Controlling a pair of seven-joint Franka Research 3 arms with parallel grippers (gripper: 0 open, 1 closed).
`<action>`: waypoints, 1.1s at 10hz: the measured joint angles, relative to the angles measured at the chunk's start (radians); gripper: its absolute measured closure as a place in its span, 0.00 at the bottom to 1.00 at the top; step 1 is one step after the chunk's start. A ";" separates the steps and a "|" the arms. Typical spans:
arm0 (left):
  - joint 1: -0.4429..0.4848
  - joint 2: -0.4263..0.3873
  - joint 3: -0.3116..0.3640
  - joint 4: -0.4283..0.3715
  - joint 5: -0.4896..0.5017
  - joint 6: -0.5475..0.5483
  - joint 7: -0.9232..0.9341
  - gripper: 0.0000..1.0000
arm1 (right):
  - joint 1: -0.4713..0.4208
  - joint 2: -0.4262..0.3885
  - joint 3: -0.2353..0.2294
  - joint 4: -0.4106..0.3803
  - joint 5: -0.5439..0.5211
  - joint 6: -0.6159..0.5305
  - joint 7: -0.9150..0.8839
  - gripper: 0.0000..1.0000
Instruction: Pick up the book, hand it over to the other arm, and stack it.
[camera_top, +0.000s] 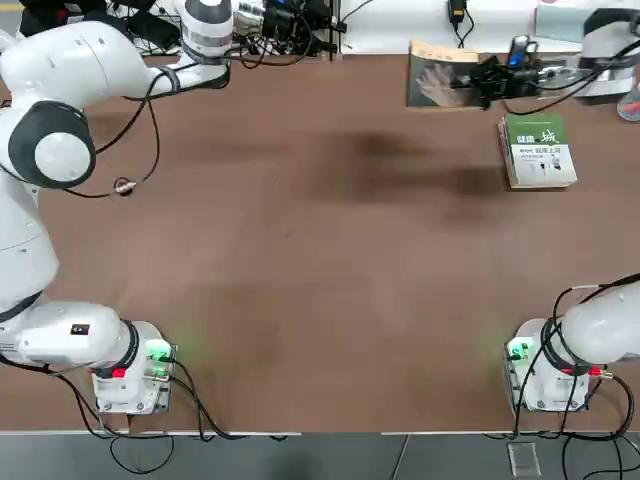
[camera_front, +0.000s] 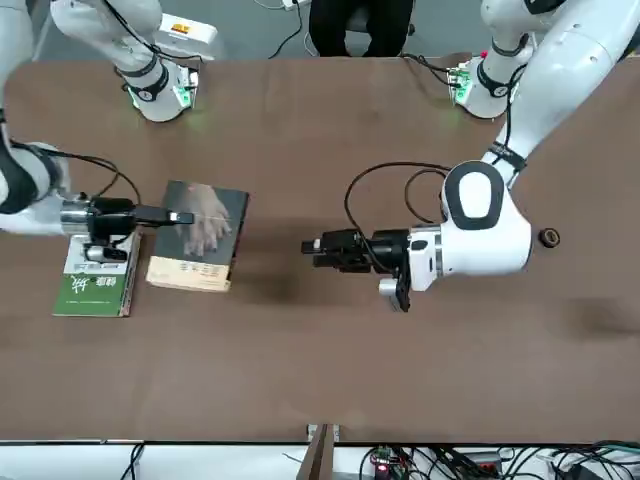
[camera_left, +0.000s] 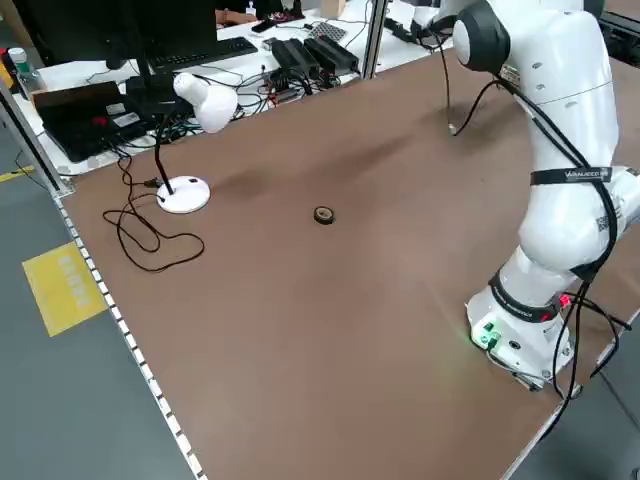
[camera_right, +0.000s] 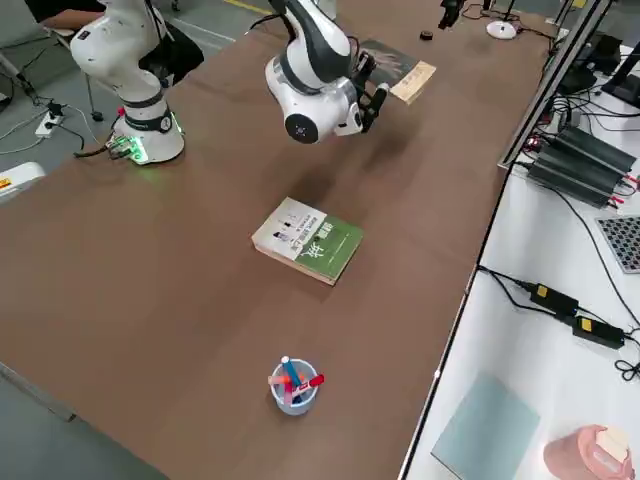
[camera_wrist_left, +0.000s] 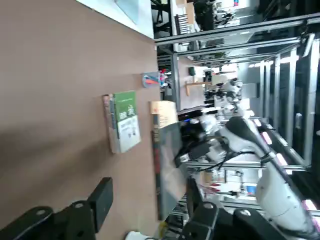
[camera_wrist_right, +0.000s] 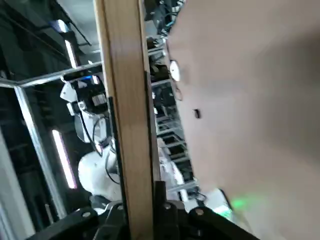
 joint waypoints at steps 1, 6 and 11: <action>0.012 0.000 0.001 0.000 0.024 0.000 0.000 0.37 | -0.034 0.003 -0.005 0.015 -0.043 -0.024 0.000 0.84; 0.070 -0.008 0.001 0.000 0.138 -0.014 -0.017 0.33 | -0.190 0.074 -0.052 0.112 -0.230 -0.105 0.000 0.84; 0.083 -0.078 -0.003 0.004 0.450 -0.077 -0.320 0.33 | -0.303 0.175 -0.083 0.183 -0.357 -0.111 0.000 0.84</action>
